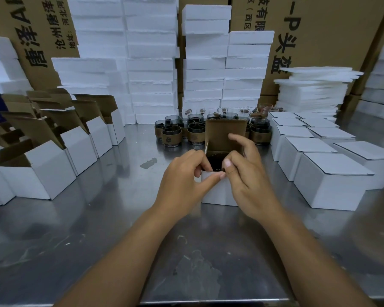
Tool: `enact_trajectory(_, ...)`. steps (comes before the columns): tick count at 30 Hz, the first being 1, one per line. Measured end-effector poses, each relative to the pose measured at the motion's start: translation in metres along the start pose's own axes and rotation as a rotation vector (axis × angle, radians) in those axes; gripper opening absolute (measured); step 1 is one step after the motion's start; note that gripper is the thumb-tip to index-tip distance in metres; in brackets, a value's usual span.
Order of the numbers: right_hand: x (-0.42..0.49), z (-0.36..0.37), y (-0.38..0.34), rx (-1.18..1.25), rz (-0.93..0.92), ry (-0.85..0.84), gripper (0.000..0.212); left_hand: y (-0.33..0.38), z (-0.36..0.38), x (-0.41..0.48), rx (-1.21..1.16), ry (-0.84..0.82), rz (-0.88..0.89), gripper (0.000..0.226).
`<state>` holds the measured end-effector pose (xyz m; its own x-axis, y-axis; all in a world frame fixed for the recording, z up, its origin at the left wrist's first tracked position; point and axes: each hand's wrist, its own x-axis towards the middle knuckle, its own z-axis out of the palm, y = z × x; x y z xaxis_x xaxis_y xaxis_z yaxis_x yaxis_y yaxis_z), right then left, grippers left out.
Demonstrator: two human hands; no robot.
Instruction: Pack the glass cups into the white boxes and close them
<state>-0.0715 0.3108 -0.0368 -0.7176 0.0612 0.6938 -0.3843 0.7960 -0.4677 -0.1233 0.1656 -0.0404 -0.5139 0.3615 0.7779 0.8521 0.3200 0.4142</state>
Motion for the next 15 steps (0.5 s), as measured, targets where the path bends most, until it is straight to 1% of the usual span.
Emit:
enact_trajectory(2,0.000,0.000,0.000,-0.013,-0.001,-0.010,0.030,0.000,0.000,0.000,-0.001,-0.002,-0.004,0.031)
enact_trajectory(4,0.000,0.001,-0.003,0.032,0.014,0.030,0.029,0.002,-0.002,0.001,0.002,-0.007,-0.006,0.029)
enact_trajectory(5,0.001,0.001,-0.005,0.092,0.027,0.091,0.025,0.004,-0.003,0.001,-0.006,-0.009,-0.014,0.027)
enact_trajectory(7,0.004,0.000,-0.009,0.256,0.078,0.266,0.018,0.008,-0.006,0.003,-0.092,0.026,-0.087,0.017)
enact_trajectory(9,0.008,-0.002,-0.008,0.447,0.225,0.424,0.019,0.010,-0.010,0.007,-0.258,0.136,-0.223,0.003)
enact_trajectory(10,0.010,-0.004,-0.007,0.538,0.338,0.467,0.021,0.009,-0.011,0.009,-0.337,0.193,-0.297,0.008)
enact_trajectory(11,0.013,-0.005,-0.004,0.618,0.460,0.469,0.023,0.008,-0.013,0.011,-0.407,0.226,-0.380,0.013)
enact_trajectory(12,0.015,-0.006,-0.001,0.687,0.579,0.428,0.023,0.006,-0.013,0.012,-0.464,0.227,-0.471,0.016)
enact_trajectory(14,0.016,-0.005,0.004,0.798,0.762,0.280,0.023,0.004,-0.012,0.013,-0.561,0.130,-0.632,0.022)
enact_trajectory(15,0.016,-0.004,0.004,0.828,0.815,0.223,0.023,0.004,-0.009,0.013,-0.599,0.060,-0.684,0.029)
